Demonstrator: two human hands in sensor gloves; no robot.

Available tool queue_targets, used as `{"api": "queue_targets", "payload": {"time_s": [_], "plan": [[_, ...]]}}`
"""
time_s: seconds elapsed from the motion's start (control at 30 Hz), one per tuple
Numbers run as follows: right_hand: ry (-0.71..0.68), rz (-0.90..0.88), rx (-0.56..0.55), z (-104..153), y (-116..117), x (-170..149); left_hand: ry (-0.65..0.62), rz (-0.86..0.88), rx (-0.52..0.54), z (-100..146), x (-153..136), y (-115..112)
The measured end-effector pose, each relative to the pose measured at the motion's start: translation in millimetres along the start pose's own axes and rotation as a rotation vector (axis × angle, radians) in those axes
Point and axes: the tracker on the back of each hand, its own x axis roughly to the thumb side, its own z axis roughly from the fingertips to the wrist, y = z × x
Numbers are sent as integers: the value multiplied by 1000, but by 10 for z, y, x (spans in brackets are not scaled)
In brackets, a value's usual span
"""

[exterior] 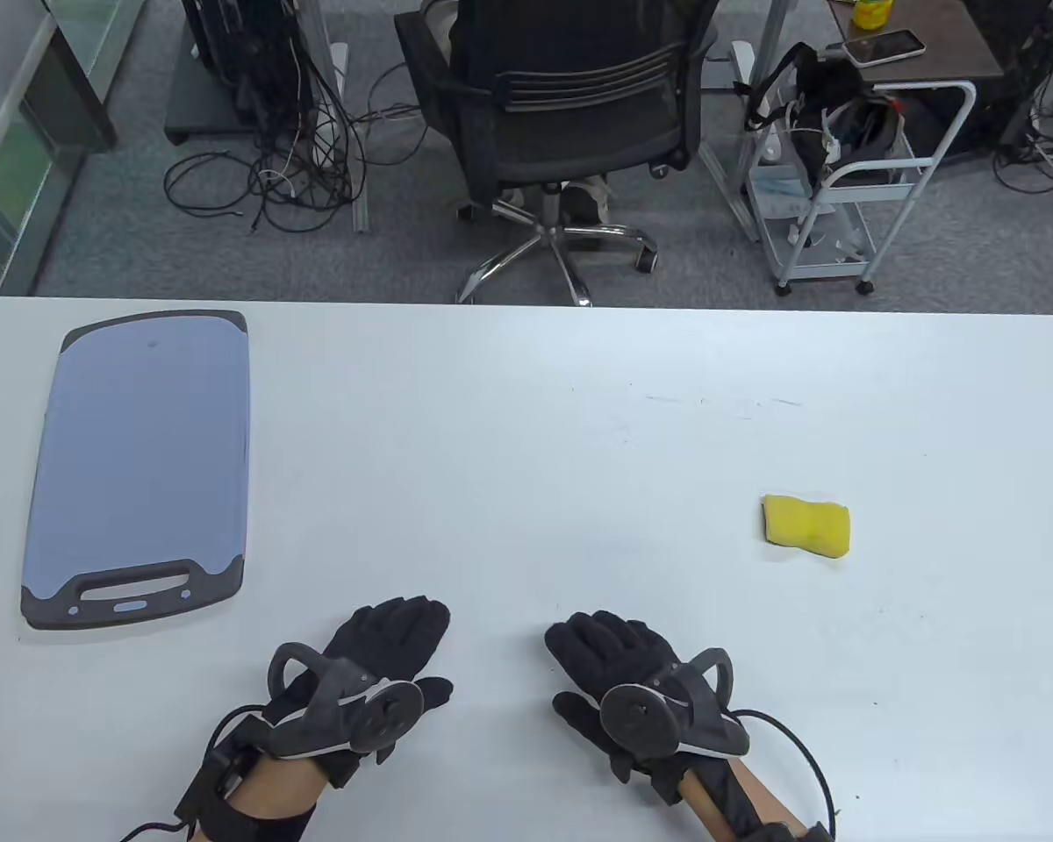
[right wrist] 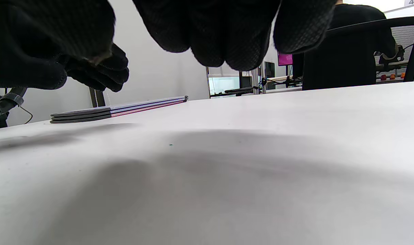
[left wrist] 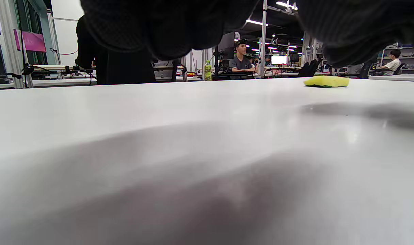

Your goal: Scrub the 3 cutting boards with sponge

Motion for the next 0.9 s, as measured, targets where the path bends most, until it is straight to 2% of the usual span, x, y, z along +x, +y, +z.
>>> {"api": "queue_targets", "payload": {"time_s": [0.23, 0.3, 0.47, 0.57, 0.67, 0.77, 0.9], "plan": [[73, 9, -6, 8, -66, -180, 11, 3, -9, -3, -15, -4], [134, 35, -23, 13, -168, -346, 13, 10, -16, -18, -17, -8], [382, 86, -109, 72, -555, -1071, 24, 41, -40, -66, -23, -32], [508, 146, -38, 132, -690, -1478, 16, 19, -50, -55, -34, -48], [657, 92, 17, 189, -765, -1904, 38, 27, -51, -63, -76, -41], [769, 56, 83, 193, -727, -2208, 42, 35, -56, -72, -74, -48], [827, 118, 180, 80, -624, -2403, 28, 31, -75, -90, -32, -85]]}}
